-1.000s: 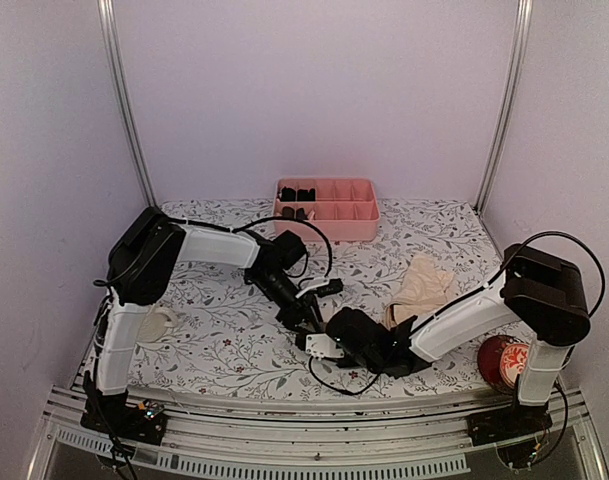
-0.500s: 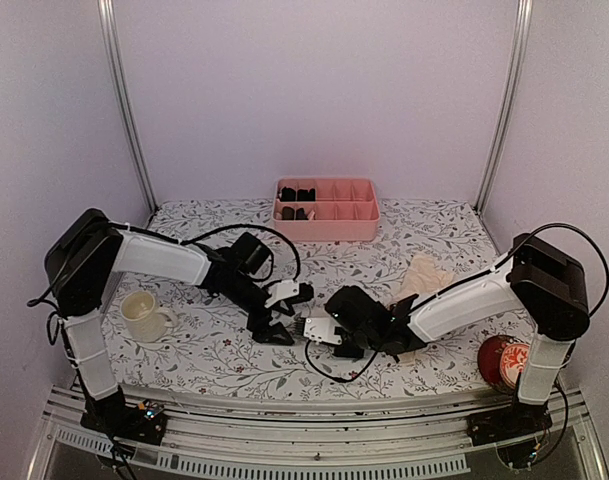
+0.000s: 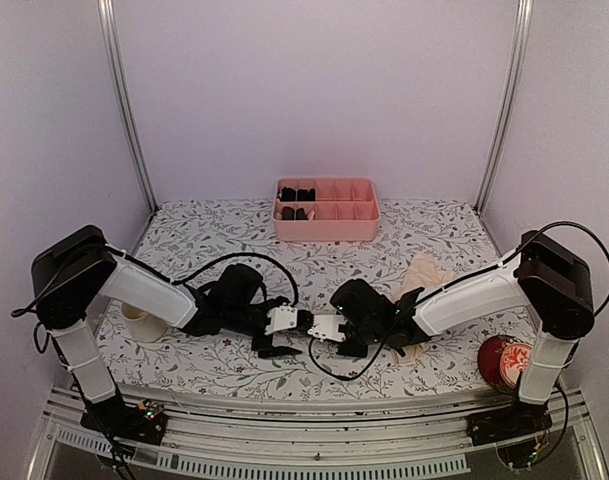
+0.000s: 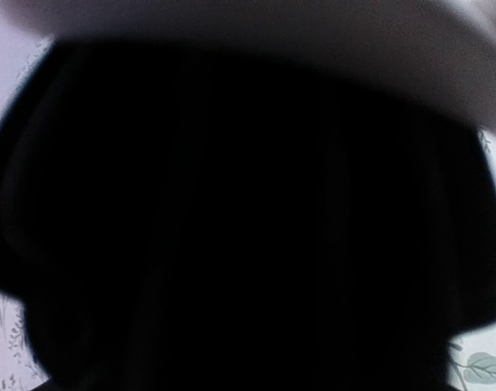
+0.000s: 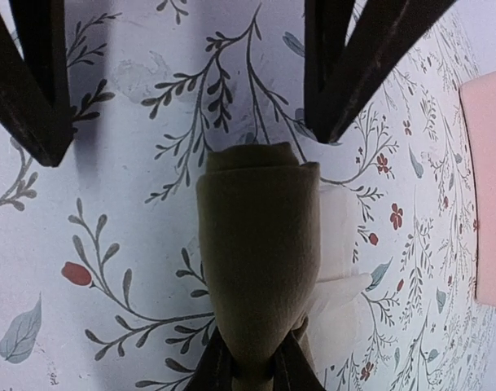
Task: Roll the underwear
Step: Roll the underwear at the center of the board.
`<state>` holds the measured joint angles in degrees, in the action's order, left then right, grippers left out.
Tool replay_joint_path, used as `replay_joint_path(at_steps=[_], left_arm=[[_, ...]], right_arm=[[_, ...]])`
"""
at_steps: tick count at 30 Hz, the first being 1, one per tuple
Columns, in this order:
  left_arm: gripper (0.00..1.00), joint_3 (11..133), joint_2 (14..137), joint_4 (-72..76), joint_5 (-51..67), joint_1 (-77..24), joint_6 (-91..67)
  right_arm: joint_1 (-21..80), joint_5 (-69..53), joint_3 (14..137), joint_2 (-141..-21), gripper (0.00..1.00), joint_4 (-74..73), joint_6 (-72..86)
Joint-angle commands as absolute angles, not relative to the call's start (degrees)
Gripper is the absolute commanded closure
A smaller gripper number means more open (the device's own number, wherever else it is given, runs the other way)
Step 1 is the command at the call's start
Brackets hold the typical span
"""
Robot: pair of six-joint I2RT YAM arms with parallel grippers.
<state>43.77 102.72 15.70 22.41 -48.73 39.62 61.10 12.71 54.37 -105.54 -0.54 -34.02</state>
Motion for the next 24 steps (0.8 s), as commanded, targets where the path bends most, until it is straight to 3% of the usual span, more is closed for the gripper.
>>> replay_joint_path(at_steps=[1,8,12,24], left_arm=[[0.19,39.51,103.15,29.37,18.47,-51.43,42.47],[0.24,36.4,103.42,35.63,19.09,-52.54,43.63],[0.32,37.42,104.64,32.03,21.27,-53.54,45.0],[0.37,42.36,109.81,25.51,18.16,-54.05,44.18]], right_arm=[[61.25,6.42,53.37,-106.3,0.9,-8.14,-32.52],[61.28,5.59,53.58,-106.27,0.9,-8.7,-32.37],[61.21,5.21,53.47,-105.98,0.9,-8.83,-32.27],[61.31,3.21,52.46,-104.47,0.92,-9.86,-32.04]])
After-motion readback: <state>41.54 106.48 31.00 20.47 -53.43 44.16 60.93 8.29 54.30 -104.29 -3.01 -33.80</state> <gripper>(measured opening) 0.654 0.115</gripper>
